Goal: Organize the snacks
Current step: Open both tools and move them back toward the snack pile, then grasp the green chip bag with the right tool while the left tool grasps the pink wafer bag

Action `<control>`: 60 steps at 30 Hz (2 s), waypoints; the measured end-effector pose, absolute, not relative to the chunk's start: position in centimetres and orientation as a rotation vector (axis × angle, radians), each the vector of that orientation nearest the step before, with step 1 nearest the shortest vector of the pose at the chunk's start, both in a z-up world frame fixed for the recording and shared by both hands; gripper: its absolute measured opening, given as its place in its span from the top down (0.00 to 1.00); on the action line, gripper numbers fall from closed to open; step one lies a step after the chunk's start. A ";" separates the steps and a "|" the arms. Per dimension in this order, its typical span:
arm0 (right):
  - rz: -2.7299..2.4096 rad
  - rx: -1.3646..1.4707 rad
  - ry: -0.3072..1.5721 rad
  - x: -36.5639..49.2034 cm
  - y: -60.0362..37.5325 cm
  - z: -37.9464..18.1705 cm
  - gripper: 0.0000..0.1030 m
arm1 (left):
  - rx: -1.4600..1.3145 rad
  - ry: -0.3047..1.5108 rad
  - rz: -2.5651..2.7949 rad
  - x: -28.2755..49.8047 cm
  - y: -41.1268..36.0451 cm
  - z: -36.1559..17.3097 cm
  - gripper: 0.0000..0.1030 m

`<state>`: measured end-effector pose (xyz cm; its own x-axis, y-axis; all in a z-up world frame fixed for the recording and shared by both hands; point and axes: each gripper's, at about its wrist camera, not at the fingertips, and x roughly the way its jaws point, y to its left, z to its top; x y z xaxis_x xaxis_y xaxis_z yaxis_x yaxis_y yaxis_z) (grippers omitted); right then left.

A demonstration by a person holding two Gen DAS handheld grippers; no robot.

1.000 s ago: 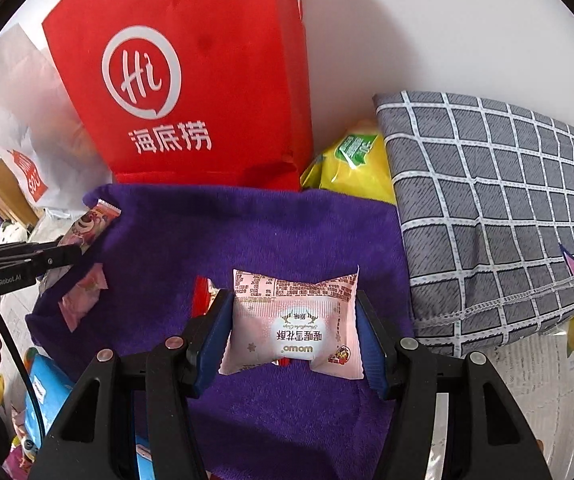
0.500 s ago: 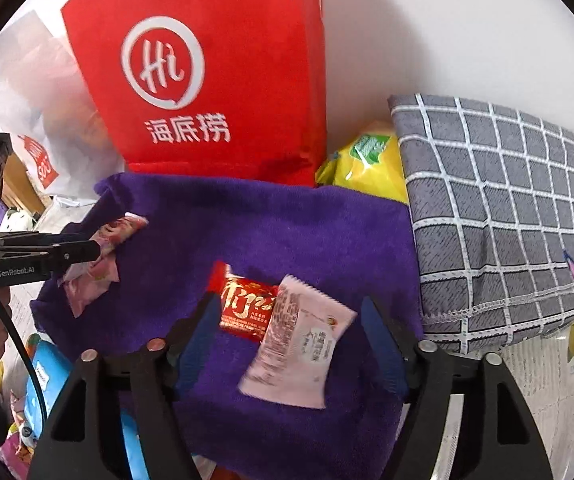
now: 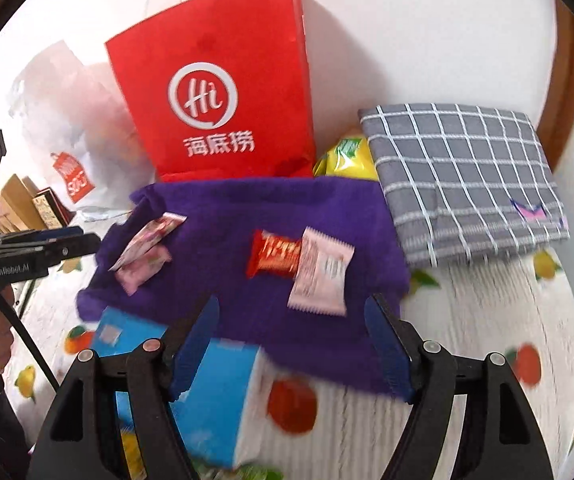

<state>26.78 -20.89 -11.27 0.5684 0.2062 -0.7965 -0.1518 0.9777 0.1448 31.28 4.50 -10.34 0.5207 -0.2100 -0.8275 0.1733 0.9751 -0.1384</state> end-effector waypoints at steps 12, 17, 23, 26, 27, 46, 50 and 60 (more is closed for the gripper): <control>0.213 0.162 1.026 18.7 -18.0 -13.9 0.27 | -0.017 0.936 -0.262 23.7 6.8 -8.8 0.39; 0.206 0.174 1.041 16.7 -17.2 -14.9 0.27 | -0.007 0.935 -0.287 21.7 6.8 -9.5 0.39; 0.177 0.131 1.051 15.7 -15.9 -15.7 0.27 | -0.004 0.944 -0.318 20.3 6.8 -10.3 0.39; 0.168 0.086 1.049 15.7 -14.9 -16.1 0.24 | -0.007 0.953 -0.332 19.8 6.8 -10.8 0.39; 0.163 0.070 1.048 15.8 -14.6 -16.2 0.24 | -0.007 0.959 -0.335 19.6 6.9 -11.0 0.39; 0.107 0.032 0.983 15.5 -14.8 -17.2 0.50 | -0.014 1.004 -0.340 19.1 8.0 -12.9 0.39; 0.120 0.021 0.970 15.1 -15.0 -17.1 0.55 | -0.018 1.008 -0.341 19.2 8.1 -13.0 0.39; 0.139 0.042 0.956 14.0 -16.0 -16.5 0.59 | -0.021 1.019 -0.347 19.2 8.0 -13.3 0.39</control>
<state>13.97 -15.99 -16.47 0.5691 0.1364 -0.8109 -0.0996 0.9903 0.0967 19.21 7.98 -13.32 0.4747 -0.2934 -0.8298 0.2738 0.9452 -0.1776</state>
